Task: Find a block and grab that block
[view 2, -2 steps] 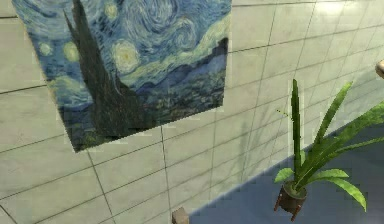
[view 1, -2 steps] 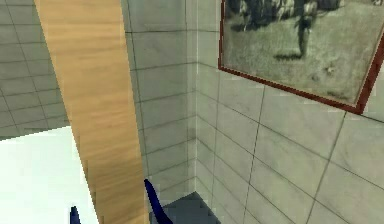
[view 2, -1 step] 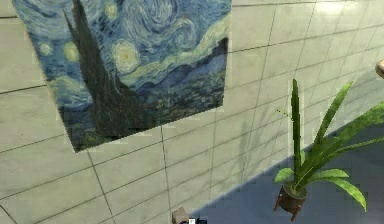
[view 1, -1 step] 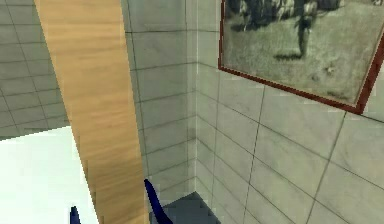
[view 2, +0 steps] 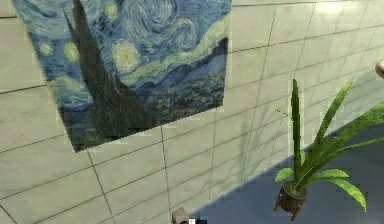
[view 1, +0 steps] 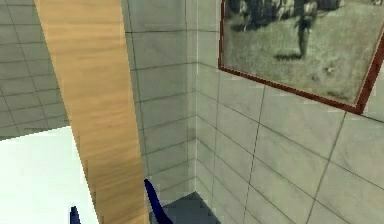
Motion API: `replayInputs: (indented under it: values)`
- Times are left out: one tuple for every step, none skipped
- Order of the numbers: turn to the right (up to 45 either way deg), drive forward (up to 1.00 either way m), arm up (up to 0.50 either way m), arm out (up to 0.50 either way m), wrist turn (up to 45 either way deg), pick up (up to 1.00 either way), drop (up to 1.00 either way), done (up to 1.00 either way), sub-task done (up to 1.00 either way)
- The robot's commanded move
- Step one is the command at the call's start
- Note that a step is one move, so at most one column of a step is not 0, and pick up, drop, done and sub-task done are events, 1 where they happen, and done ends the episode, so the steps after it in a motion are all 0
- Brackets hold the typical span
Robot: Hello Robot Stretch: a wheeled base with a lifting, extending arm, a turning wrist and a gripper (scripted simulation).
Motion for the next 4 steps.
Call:
replayInputs:
  values:
    - [0.0, 0.00, 0.00, 0.00, 45.0, 0.00, 0.00, 0.00, 0.00]
    - [0.0, 0.00, 0.00, 0.00, 45.0, 0.00, 0.00, 0.00, 0.00]
    - [0.0, 0.00, 0.00, 0.00, 27.0, 0.00, 0.00, 0.00, 0.00]
    - [0.0, 0.00, -0.30, 0.00, 0.0, 0.00, 0.00, 0.00, 0.00]
